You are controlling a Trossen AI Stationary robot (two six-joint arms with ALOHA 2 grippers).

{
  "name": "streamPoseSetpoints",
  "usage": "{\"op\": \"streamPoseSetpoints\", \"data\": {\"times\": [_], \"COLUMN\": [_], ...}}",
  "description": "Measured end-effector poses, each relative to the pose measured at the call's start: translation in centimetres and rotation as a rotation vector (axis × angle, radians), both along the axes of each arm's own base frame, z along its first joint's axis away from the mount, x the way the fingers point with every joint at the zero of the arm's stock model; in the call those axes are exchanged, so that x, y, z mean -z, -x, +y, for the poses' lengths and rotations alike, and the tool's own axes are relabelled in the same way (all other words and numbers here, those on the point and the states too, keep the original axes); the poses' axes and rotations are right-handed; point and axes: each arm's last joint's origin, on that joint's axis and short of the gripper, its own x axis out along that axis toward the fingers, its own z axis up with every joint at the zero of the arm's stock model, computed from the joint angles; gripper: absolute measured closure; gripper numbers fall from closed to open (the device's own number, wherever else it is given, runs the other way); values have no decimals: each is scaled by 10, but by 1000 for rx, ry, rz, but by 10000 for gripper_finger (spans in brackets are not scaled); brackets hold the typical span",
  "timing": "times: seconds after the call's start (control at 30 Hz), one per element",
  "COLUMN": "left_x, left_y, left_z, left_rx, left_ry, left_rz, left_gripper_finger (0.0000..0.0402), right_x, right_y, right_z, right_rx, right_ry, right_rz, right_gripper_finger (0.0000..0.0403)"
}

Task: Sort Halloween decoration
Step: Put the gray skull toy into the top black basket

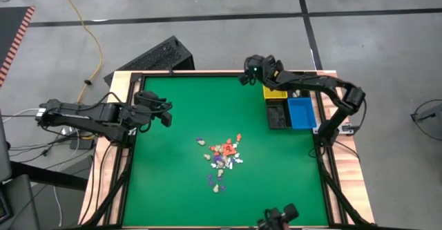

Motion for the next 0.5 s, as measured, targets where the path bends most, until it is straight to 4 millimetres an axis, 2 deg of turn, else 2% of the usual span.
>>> {"op": "streamPoseSetpoints", "data": {"times": [0.33,0.5], "left_x": [3,3], "left_y": [2,2], "left_z": [0,0], "left_rx": [8,3], "left_ry": [22,11], "left_rz": [29,33], "left_gripper_finger": [280,280], "right_x": [6,-14], "right_y": [20,29], "right_z": [-16,-8], "right_rx": [91,62], "right_ry": [-58,-26], "right_rz": [48,62], "right_gripper_finger": [301,301]}}
